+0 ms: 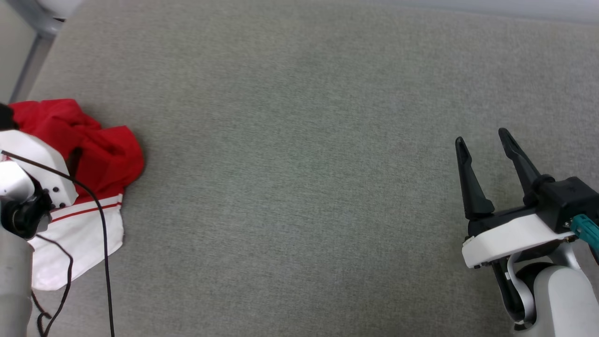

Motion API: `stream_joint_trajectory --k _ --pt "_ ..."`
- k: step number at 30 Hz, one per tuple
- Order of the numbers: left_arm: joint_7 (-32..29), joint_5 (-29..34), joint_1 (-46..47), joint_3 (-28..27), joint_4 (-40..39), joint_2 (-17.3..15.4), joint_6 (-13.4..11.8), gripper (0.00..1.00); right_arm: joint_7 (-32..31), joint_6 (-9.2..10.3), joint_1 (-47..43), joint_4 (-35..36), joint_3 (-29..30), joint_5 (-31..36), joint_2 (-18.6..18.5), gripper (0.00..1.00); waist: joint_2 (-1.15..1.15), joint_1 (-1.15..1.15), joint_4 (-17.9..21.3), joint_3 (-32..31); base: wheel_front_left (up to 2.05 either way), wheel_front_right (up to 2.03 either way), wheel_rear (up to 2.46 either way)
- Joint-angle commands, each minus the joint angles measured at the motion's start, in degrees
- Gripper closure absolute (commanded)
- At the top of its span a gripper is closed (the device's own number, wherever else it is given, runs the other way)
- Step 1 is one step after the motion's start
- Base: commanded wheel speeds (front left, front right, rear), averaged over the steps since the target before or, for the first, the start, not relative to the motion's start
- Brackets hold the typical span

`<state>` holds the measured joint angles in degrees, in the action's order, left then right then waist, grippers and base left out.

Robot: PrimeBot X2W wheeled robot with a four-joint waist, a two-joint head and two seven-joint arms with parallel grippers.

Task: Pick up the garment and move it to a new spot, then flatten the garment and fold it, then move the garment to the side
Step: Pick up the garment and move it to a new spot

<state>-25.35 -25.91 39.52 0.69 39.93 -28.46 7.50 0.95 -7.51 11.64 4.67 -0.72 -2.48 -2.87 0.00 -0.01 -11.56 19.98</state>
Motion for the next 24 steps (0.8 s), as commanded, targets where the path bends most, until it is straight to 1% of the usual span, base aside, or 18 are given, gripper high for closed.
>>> stream_joint_trajectory --k 1,4,5,7,9,12,13,14,15,19,24 --pt "-0.86 -0.89 1.16 0.3 1.59 -0.55 -0.07 0.0 0.38 0.04 1.06 -0.15 -0.18 -0.3 -0.02 0.0 0.0 0.01 1.89 2.12 0.0 0.0 0.0" --pt "-3.43 -2.9 1.39 1.4 5.57 -0.6 -0.06 0.0 0.59 0.04 1.5 -0.36 -0.27 -0.41 -0.02 0.0 0.0 0.01 2.25 2.81 0.0 0.0 0.0" --pt "-3.43 -2.9 1.39 1.4 5.57 -0.6 -0.06 0.0 0.59 0.04 1.5 -0.36 -0.27 -0.41 -0.02 0.0 0.0 0.01 2.25 2.81 0.0 0.0 0.0" --pt "-5.17 -3.63 1.46 2.09 8.13 -0.87 -0.05 0.0 0.79 0.04 1.67 -0.38 -0.81 -0.66 0.0 0.0 0.0 0.01 2.51 3.13 0.0 0.0 0.0" --pt "-6.74 -4.55 1.22 2.87 10.17 -0.34 -0.06 0.0 0.94 0.04 1.83 -0.33 -1.1 -0.7 0.0 0.0 0.0 0.01 2.63 3.28 0.0 0.0 0.0" --pt "-6.43 -5.1 1.19 3.54 12.69 -0.08 -0.1 0.0 0.86 0.04 2.12 -0.3 -1.07 -0.43 0.0 0.0 0.0 0.01 2.61 3.29 0.0 0.0 0.0" --pt "-6.25 -5.26 1.15 3.9 13.23 0.18 -0.1 0.57 0.86 0.04 2.15 -0.43 -1.11 -0.1 0.0 0.0 0.0 0.01 2.6 3.04 0.0 0.0 0.0" --pt "-5.3 -5.57 1.17 4.22 13.2 0.5 -0.08 0.75 0.8 0.04 2.08 -0.59 -1.1 0.07 0.0 0.0 0.0 0.01 2.55 2.67 0.0 0.0 0.0" --pt "-3.95 -5.64 1.21 4.41 13.14 0.48 -0.07 1.0 0.8 0.04 1.94 -0.71 -1.08 0.09 0.0 0.0 0.0 0.01 2.49 2.22 0.0 0.0 0.0" --pt "2.7 -4.97 1.56 5.46 12.97 -1.04 -0.08 1.0 1.13 0.04 0.84 -1.32 -1.04 -0.39 0.0 0.0 0.0 0.01 2.23 -0.3 0.0 0.0 0.0" --pt "14.19 -2.3 2.96 6.09 12.83 -2.11 -0.48 1.0 1.76 0.04 -0.92 -2.8 -0.44 -1.56 0.0 0.0 0.0 0.01 1.79 -4.97 0.0 0.0 0.0"
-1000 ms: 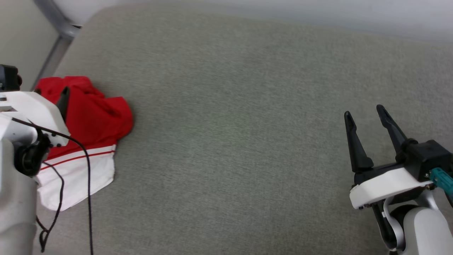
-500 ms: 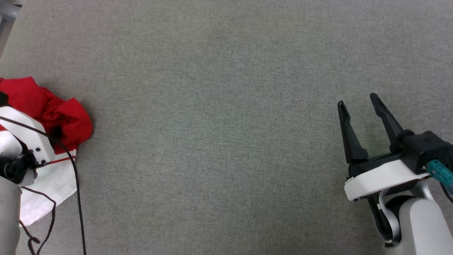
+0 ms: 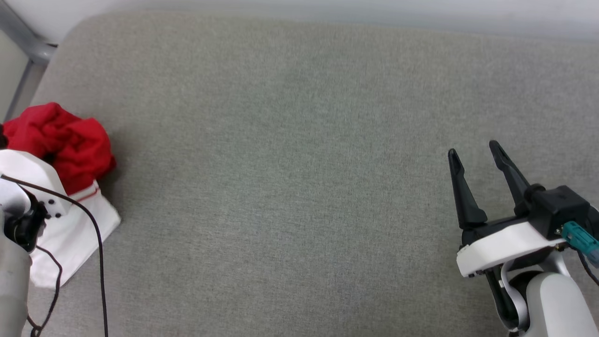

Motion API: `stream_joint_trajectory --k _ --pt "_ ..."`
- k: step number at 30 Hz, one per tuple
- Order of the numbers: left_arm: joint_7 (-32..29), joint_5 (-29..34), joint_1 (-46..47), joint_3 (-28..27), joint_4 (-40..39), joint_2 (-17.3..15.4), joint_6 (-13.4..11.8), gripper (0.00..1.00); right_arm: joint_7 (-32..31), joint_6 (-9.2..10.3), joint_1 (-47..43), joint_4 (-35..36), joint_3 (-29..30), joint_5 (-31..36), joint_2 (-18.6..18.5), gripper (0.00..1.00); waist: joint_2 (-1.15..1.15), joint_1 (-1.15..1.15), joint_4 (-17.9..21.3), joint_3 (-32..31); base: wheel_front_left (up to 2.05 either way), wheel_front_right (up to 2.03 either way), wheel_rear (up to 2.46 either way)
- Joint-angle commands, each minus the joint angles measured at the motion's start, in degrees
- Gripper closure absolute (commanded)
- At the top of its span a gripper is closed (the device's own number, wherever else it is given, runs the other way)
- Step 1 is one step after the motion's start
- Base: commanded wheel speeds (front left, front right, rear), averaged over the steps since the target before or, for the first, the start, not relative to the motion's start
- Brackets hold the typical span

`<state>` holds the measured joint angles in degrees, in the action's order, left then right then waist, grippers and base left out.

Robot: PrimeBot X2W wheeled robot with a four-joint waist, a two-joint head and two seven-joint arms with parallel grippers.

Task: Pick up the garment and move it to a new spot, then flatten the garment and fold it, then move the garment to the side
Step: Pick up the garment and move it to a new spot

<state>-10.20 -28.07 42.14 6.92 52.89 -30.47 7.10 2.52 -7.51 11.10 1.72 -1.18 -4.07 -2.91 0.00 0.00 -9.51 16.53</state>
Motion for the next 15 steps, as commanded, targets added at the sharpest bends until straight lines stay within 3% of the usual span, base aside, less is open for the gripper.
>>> stream_joint_trajectory --k 1,8,15 --pt "1.6 0.58 0.63 0.19 -0.47 -0.28 -0.06 1.0 0.42 0.04 -0.78 -0.13 0.18 -0.13 0.04 0.0 0.0 0.0 -0.35 -2.5 0.0 0.0 0.0" --pt "15.69 3.26 0.94 0.99 -1.74 0.31 -1.66 1.0 1.24 0.04 -4.31 -2.02 1.93 -1.22 0.04 0.0 0.0 0.0 -0.15 -9.58 0.0 0.0 0.0" --pt "20.35 3.64 -0.82 2.08 -4.66 3.7 -3.39 1.0 1.12 0.04 -8.34 -2.79 3.76 -2.14 0.04 0.0 0.0 0.0 1.4 -15.59 0.0 0.0 0.0"
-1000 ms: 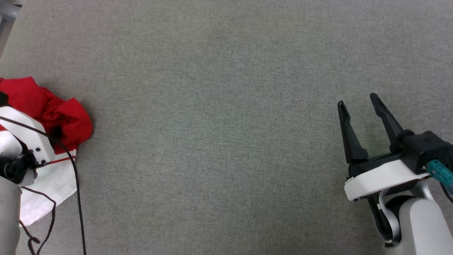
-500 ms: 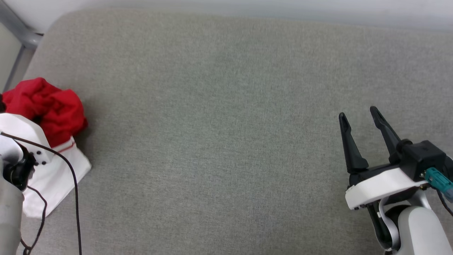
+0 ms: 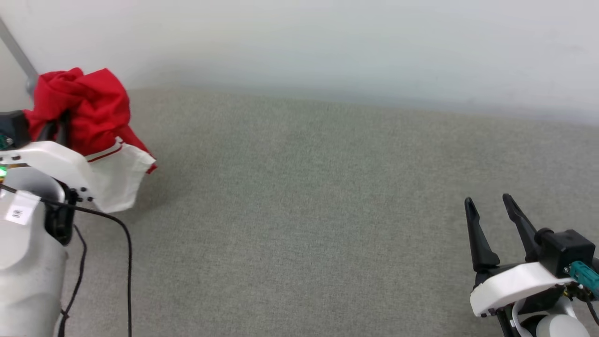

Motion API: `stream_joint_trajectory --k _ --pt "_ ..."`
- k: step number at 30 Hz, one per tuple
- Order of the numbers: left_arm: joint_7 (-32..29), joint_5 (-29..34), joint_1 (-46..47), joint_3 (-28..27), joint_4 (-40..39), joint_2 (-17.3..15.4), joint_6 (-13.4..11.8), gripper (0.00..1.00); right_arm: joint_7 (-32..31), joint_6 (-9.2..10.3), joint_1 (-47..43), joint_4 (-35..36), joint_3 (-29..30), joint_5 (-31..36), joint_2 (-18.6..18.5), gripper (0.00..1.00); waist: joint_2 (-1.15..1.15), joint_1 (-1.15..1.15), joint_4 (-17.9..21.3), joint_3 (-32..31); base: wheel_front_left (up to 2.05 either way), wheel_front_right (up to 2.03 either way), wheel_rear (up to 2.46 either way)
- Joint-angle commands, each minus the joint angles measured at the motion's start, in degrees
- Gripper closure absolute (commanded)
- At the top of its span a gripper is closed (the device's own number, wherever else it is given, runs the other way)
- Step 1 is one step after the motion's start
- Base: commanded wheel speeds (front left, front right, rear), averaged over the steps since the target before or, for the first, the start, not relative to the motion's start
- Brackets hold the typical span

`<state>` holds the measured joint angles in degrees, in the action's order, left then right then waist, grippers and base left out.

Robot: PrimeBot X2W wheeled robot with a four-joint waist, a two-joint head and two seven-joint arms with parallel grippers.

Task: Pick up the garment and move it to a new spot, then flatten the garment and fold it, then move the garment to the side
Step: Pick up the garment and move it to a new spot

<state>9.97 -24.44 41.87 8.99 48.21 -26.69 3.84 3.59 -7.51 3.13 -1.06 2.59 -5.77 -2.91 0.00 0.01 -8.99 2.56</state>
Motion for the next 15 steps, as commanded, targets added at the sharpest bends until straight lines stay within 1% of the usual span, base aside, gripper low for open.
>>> stream_joint_trajectory --k 1,8,15 --pt "0.3 0.16 -0.81 0.31 -0.62 0.42 -0.35 1.0 -0.02 0.04 -0.88 0.05 0.11 -0.31 0.04 0.0 0.0 -0.01 1.3 -2.23 0.0 0.0 0.0" --pt "-0.15 -0.23 -4.2 2.38 -8.22 4.51 -1.18 1.0 -1.05 0.04 -2.7 1.05 0.82 -0.04 0.03 0.0 0.0 -0.01 6.01 -4.37 0.0 0.0 0.0" --pt "-2.01 -0.42 -9.5 6.33 -17.92 10.63 -2.08 1.0 -2.19 0.04 -3.72 2.42 2.01 0.72 0.03 0.0 0.0 -0.01 11.29 -4.6 0.0 0.0 0.0"
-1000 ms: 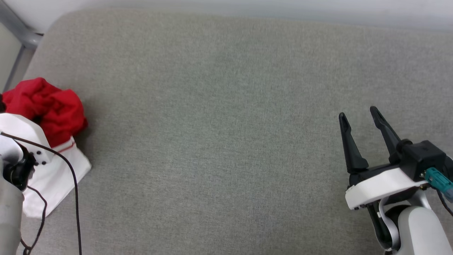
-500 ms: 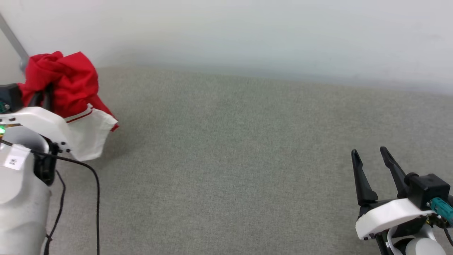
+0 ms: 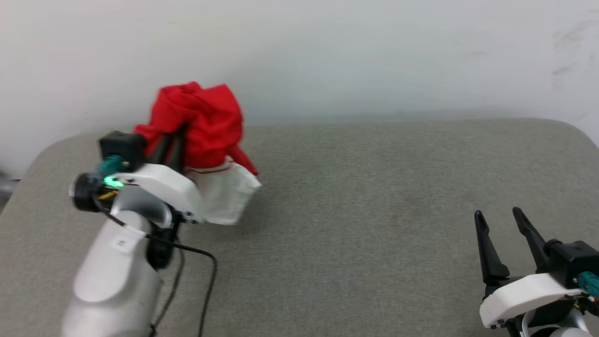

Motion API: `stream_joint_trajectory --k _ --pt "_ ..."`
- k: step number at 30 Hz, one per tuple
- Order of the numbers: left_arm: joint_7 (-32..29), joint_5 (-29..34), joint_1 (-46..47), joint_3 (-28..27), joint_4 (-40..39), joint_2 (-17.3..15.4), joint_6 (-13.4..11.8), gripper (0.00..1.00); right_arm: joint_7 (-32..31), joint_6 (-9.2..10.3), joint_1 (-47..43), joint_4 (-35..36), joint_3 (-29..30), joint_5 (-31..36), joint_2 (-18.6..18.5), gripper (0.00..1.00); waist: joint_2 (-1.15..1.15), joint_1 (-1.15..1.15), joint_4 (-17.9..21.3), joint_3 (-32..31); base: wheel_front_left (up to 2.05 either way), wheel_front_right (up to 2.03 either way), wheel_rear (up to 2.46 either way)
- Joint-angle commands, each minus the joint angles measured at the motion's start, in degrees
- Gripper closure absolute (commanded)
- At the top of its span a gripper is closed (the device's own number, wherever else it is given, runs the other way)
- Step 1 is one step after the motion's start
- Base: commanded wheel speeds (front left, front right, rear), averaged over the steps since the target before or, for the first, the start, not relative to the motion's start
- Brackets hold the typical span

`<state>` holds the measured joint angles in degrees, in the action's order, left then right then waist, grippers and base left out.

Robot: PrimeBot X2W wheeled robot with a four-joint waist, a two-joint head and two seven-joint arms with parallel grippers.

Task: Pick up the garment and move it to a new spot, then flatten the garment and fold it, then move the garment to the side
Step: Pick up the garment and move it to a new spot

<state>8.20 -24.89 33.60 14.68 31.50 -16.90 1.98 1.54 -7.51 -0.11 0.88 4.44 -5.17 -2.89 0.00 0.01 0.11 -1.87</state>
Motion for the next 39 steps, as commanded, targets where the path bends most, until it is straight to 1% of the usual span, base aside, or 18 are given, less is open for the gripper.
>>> stream_joint_trajectory --k 1,5,10,13,17,18,19,22,27,28,31,36,39 --pt "-0.48 -0.11 -2.12 1.38 -2.42 1.87 -0.2 1.0 -0.4 0.04 -0.64 0.68 0.32 0.15 0.03 0.0 0.0 -0.01 2.9 -0.03 0.0 0.0 0.0" --pt "-1.68 -0.13 -5.21 5.0 -5.75 5.7 0.59 1.0 -0.94 0.04 -1.1 1.66 0.85 0.32 0.04 0.0 0.0 -0.01 5.1 0.77 0.0 0.0 0.0" --pt "-3.08 0.28 -8.89 10.92 -5.85 9.82 2.42 1.0 -1.19 0.04 -1.21 2.27 0.98 -0.16 0.04 0.0 0.0 -0.01 6.69 2.01 0.0 0.0 0.0" --pt "-3.86 0.63 -10.67 14.41 -4.46 11.24 3.09 1.0 -0.99 0.04 -1.05 2.42 0.95 -0.69 0.04 0.0 0.0 -0.01 7.05 3.3 0.0 0.0 0.0" --pt "-4.71 0.93 -11.84 17.73 -1.45 12.11 3.72 0.99 -0.6 0.04 -0.08 2.24 0.66 -1.08 0.03 0.0 0.0 -0.01 7.04 4.77 0.0 0.0 0.0" --pt "-4.38 0.9 -11.8 18.08 -0.96 12.3 3.82 0.25 -0.51 0.04 0.02 2.16 0.61 -1.14 0.03 0.0 0.0 -0.01 6.99 4.98 0.0 0.0 0.0" --pt "-3.9 1.18 -11.66 18.37 -0.65 12.39 3.81 0.0 -0.39 0.04 0.12 2.05 0.57 -1.15 0.03 0.0 0.0 -0.01 6.92 5.11 0.0 0.0 0.0" --pt "-1.03 1.67 -11.16 18.4 -0.95 12.52 3.26 0.0 -0.09 0.04 0.06 1.71 0.87 -1.01 0.03 0.0 0.0 -0.01 6.2 4.99 0.0 0.0 0.0" --pt "4.25 2.79 -12.34 16.7 -4.23 11.21 0.65 0.0 -0.18 0.04 -0.74 1.16 0.87 -0.8 0.03 0.0 0.0 -0.01 4.72 3.29 0.0 0.0 0.0" --pt "4.25 2.79 -12.34 16.7 -4.23 11.21 0.65 0.0 -0.18 0.04 -0.74 1.16 0.87 -0.8 0.03 0.0 0.0 -0.01 4.72 3.29 0.0 0.0 0.0" --pt "5.78 3.1 -14.07 14.63 -7.47 10.09 -1.81 0.0 -0.36 0.04 -1.46 0.98 0.72 -0.75 0.03 0.0 0.0 -0.01 3.7 2.03 0.0 0.0 0.0" --pt "6.61 3.13 -17.74 10.55 -12.84 7.47 -6.32 0.0 -0.68 0.04 -2.45 1.53 0.35 -0.57 0.04 0.0 0.0 -0.01 2.05 0.97 0.0 0.0 0.0" --pt "6.78 2.82 -20.19 8.14 -15.17 5.95 -8.42 0.0 -0.86 0.04 -2.68 1.8 0.03 -0.57 0.03 0.0 0.0 -0.01 1.28 0.46 0.0 0.0 0.0"
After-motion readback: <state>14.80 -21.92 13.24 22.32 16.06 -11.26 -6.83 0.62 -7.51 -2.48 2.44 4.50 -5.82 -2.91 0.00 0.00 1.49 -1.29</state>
